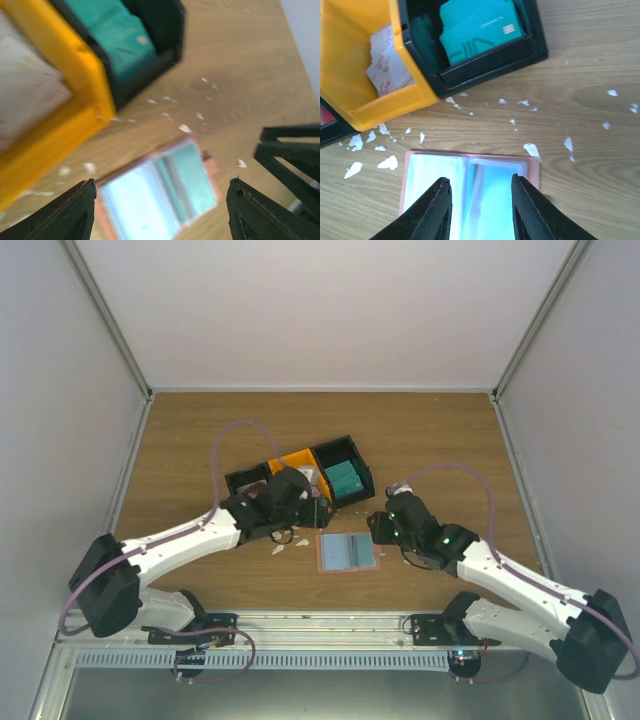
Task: Put the credit cards into the card holder
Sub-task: Move the storage box to the center of the board.
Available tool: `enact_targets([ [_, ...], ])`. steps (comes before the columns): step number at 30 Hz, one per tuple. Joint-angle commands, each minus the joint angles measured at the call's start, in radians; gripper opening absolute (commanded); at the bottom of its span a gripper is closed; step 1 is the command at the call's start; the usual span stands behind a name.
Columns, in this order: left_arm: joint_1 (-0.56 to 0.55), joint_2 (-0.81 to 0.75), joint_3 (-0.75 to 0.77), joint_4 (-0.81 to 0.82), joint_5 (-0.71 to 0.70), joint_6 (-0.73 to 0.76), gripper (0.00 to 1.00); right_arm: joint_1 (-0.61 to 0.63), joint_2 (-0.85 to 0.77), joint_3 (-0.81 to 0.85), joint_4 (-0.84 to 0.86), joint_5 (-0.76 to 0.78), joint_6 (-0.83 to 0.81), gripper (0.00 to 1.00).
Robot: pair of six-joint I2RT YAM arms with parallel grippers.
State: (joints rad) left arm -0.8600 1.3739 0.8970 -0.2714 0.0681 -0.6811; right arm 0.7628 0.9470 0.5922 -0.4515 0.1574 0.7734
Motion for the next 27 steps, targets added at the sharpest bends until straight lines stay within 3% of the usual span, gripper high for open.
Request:
enact_targets([
  [1, 0.117, -0.096, 0.017, -0.198, -0.123, 0.072, 0.72, 0.004, 0.065, 0.048, 0.095, -0.072, -0.027, 0.35],
  [6, 0.237, -0.124, 0.047, -0.304, -0.096, 0.118, 0.66, 0.005, 0.217, 0.095, 0.192, -0.164, -0.045, 0.33],
  [14, 0.363, -0.021, 0.074, -0.407, -0.127, 0.179, 0.43, 0.004, 0.405, 0.161, 0.266, -0.227, -0.035, 0.31],
  [19, 0.381, 0.082, 0.123, -0.419, -0.087, 0.279, 0.34, -0.012, 0.530, 0.219, 0.255, -0.240, -0.044, 0.31],
  [22, 0.380, 0.147, 0.162, -0.427, -0.030, 0.335, 0.29, -0.023, 0.596, 0.264, 0.215, -0.171, -0.096, 0.31],
  [27, 0.380, 0.216, 0.163, -0.431, -0.059, 0.366, 0.25, -0.084, 0.648, 0.284, 0.221, -0.193, -0.173, 0.31],
])
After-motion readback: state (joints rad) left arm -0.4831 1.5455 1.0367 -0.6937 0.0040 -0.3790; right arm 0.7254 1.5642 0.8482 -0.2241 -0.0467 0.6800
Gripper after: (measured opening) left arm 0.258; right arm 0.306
